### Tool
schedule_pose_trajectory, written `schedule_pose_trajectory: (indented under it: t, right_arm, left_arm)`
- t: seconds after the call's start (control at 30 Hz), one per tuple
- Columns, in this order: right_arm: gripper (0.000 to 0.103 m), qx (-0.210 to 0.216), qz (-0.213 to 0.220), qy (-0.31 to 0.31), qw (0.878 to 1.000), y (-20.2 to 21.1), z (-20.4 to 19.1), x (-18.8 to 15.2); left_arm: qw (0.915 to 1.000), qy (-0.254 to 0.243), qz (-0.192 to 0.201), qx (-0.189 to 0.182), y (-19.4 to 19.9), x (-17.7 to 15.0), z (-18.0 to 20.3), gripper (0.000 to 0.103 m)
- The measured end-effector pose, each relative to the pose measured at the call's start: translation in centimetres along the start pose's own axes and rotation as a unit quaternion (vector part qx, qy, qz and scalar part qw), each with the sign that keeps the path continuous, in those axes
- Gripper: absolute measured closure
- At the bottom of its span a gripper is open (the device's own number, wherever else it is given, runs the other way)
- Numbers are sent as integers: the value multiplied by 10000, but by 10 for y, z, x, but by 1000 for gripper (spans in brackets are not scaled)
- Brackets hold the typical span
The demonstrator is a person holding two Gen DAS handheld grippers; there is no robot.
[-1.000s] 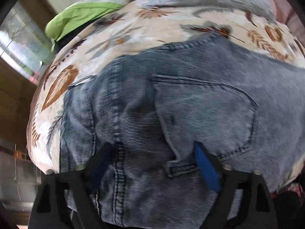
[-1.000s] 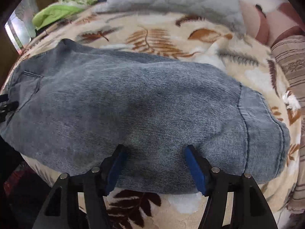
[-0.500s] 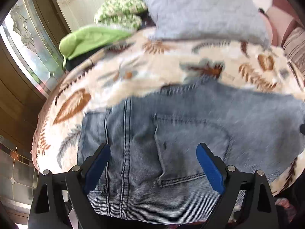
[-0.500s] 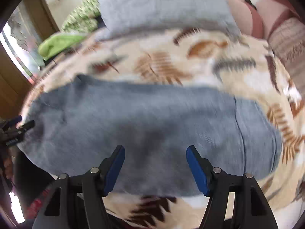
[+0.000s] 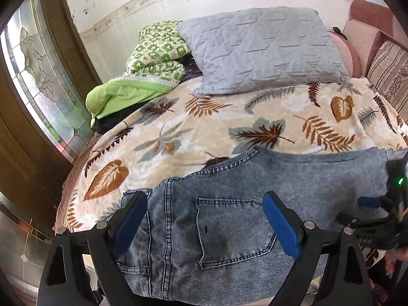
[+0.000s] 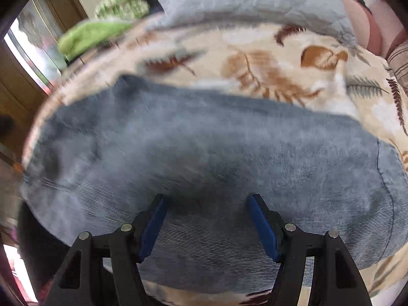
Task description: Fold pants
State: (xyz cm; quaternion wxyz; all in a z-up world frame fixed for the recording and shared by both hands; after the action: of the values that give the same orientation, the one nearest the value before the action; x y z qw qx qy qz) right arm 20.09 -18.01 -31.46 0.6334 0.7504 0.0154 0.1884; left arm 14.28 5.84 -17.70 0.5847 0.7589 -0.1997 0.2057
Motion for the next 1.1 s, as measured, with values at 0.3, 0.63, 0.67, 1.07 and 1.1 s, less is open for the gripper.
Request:
schedule_pose_trajectory:
  t: [0.3,0.63,0.67,1.07,1.1]
  right_arm:
    - [31,-120,84,123,9998,9,-4,-3]
    - [31,-44,527,121,9985,48,-8,-1]
    - [31,-51,541,114,9985,51,-8,-1]
    - [31,-399,172,-25,9991,29,7,-18]
    - [31,-476,50,-101,9988,19,15,-25]
  left_arm:
    - [9998,75,170,20,17,5,-4,10]
    - [9985,310,457,59,47,6,-24,10]
    - [9983,321,481,59,50,6,-25,10]
    - [9978,360,546,81,64,1,-30,10]
    - [9979,356,544,81,64,1,-30,10]
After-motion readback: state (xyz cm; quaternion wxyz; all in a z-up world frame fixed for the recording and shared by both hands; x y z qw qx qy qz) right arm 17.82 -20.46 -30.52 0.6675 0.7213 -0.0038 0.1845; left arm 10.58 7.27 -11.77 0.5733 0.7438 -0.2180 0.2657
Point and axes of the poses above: each gripper's, at about its wrist camera, not at the fingertips, and y roughly against the way its jaws point, z to its right, x to its top, the point moved 2 cm from there along -y, roughly the way its jaws point, and after that the axes turned 8 degrees about -z, right-handed, at the moved point
